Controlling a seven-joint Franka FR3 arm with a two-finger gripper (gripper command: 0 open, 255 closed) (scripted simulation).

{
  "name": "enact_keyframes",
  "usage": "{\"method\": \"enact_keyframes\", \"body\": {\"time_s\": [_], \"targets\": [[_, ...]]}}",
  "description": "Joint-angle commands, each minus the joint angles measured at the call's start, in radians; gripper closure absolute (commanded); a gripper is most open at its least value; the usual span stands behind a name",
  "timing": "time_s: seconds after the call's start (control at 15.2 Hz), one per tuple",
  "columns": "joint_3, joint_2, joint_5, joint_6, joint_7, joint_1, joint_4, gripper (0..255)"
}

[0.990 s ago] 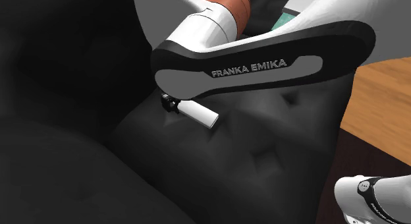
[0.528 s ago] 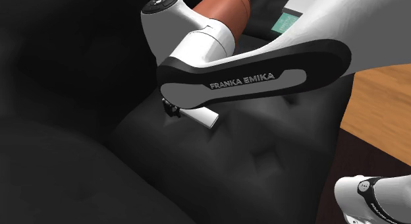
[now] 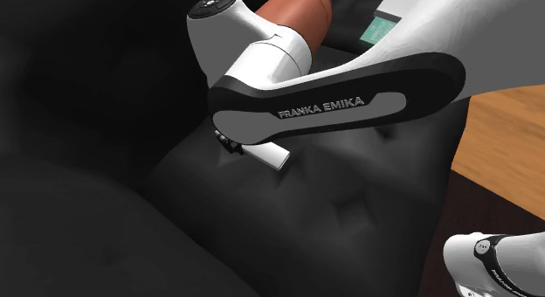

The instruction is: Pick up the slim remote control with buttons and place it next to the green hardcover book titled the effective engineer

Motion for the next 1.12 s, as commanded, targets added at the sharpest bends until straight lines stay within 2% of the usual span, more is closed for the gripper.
{"method": "enact_keyframes", "body": {"time_s": [0.0, 0.4, 1.06], "targets": [[0.000, 0.000, 0.000, 0.000, 0.000, 0.000, 0.000, 255], [0.000, 0.000, 0.000, 0.000, 0.000, 0.000, 0.000, 255], [0.003, -0.050, 0.006, -0.111, -0.001, -0.002, 0.060, 255]]}}
